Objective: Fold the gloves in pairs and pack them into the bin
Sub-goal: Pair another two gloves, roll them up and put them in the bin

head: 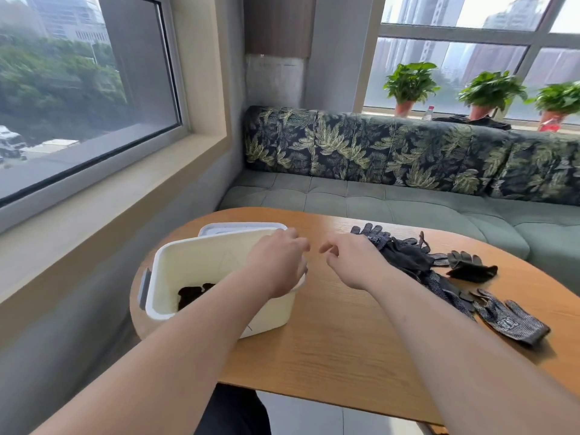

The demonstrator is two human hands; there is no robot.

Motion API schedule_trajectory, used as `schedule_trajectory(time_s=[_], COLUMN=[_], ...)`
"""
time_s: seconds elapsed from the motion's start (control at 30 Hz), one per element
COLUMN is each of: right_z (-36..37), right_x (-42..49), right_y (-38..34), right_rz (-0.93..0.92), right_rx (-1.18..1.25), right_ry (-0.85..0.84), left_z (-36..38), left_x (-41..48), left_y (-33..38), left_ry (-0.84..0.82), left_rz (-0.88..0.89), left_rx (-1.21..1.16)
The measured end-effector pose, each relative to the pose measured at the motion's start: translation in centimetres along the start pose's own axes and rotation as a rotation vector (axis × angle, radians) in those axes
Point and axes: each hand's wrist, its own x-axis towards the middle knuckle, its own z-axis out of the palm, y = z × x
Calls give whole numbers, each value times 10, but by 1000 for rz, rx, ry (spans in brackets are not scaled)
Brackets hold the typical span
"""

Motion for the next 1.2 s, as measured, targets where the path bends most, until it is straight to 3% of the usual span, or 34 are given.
schedule_trajectory(time_s=[0.2, 0.37, 0.53, 0.83, 1.13, 1.2], right_z=[19, 53, 77, 106, 114, 117], right_x=[-35, -55, -65, -59, -30, -27], right_y=[54, 91, 117, 142, 154, 154], right_rz=[146, 211, 238, 283, 300, 303], right_rx=[-7, -82, -132, -182, -212, -247], right_ry=[-51, -99, -116, 25, -47, 21], left_z=[30, 65, 103, 158, 191, 191], left_x=[9, 9, 8, 19, 5, 4], left_y=[52, 82, 93, 86, 73, 72], left_ry=[40, -21, -120, -200, -141, -124], left_rz=[166, 222, 210, 114, 22, 18], left_rx=[70, 73, 30, -78, -144, -158])
